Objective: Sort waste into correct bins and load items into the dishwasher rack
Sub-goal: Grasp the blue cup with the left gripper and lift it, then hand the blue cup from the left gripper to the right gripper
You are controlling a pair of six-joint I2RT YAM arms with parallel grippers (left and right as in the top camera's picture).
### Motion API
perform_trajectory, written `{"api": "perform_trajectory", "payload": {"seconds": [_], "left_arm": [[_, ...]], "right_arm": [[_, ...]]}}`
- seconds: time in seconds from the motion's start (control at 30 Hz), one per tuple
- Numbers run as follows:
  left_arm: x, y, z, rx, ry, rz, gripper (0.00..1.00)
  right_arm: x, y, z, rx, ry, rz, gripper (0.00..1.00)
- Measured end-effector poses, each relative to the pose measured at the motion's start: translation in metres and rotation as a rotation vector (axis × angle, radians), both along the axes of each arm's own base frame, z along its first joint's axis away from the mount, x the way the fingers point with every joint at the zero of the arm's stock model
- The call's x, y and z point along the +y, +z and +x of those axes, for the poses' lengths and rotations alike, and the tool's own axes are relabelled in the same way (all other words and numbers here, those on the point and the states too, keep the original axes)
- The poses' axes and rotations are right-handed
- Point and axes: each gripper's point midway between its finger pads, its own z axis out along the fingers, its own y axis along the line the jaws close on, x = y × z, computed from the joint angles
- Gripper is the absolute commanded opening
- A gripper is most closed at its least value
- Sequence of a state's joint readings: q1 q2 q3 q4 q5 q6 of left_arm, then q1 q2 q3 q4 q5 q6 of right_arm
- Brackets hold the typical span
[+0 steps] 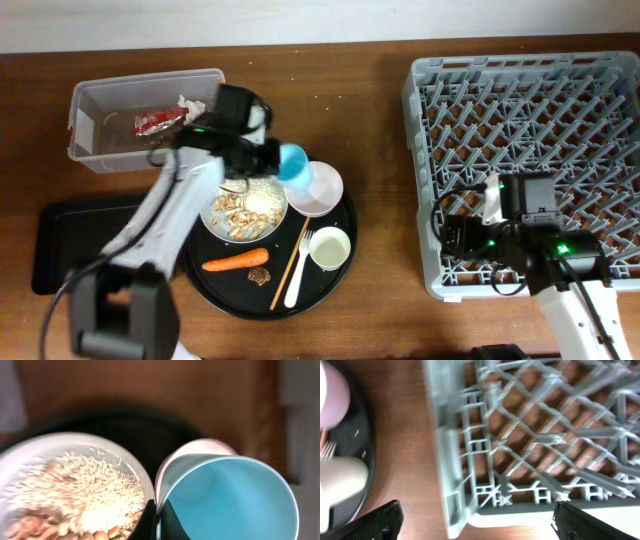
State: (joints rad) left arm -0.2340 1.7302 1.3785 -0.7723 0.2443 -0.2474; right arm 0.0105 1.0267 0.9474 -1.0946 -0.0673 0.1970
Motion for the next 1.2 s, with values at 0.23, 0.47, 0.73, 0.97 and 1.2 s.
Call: {"api": "perform_trajectory", "payload": {"seconds": [0.23,0.47,0.73,0.97,1.2], "left_arm": [[-0.046,0.062,-0.022,-0.025,-0.156,-0.33,0.0],[-0.096,0.084,-0.056,0.039,-0.33,-0.519,0.0],[-0.108,0.087,-0.066,0.055,-0.373,-0.547,0.0],[-0.127,0.092,-0.081,0.082,-0.422,-0.583,0.0],[-0.138,0.112,-0.087,0.223,-0.339,-0.739,0.0]], "right_arm": [[-0.022,0.04,0.018,-0.134,-0.02,0.099,0.99],[0.062,0.081,0.011,-0.33,0.493,0.434,0.99],[0.073,0.09,0.008,-0.37,0.557,0.49,0.99],[0.095,0.084,0.011,-0.332,0.654,0.611,0.99],[0.126,0.093,0.026,-0.436,0.855,0.685,0.99]]}}
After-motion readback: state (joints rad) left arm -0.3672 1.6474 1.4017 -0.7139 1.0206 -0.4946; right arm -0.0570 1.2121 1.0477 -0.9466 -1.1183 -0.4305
